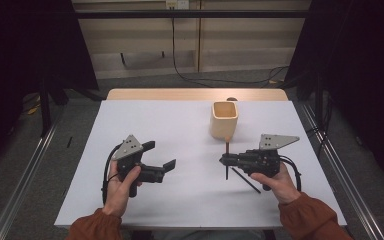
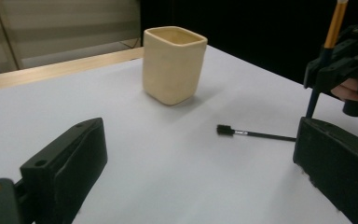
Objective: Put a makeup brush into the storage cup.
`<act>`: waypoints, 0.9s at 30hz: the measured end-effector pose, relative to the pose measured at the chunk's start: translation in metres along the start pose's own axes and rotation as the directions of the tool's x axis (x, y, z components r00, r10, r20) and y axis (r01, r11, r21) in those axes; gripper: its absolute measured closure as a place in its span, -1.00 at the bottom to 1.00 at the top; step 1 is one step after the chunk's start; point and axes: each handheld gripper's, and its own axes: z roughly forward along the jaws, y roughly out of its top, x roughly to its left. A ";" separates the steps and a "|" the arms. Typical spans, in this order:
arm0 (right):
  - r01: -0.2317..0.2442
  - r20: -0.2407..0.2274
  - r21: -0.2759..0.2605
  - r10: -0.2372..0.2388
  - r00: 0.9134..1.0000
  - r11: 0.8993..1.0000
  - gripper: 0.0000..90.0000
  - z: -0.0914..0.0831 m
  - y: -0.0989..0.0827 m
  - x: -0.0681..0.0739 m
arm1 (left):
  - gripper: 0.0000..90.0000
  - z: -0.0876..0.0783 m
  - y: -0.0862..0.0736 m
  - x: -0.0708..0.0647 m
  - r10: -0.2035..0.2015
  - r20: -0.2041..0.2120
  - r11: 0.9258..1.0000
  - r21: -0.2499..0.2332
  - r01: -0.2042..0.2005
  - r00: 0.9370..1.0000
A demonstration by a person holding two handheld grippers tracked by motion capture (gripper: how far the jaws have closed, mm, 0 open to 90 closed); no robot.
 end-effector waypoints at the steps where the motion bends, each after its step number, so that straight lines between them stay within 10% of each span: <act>1: 0.000 0.003 -0.001 0.000 1.000 1.000 0.85 0.000 0.000 0.000 | -0.94 -0.003 -0.002 0.000 -0.001 -0.015 1.000 -0.006 0.001 1.000; 27: 0.003 0.080 -0.015 -0.002 0.997 1.000 0.85 -0.002 0.017 -0.025 | -0.96 -0.054 -0.041 0.007 -0.032 -0.109 0.999 -0.042 0.028 0.993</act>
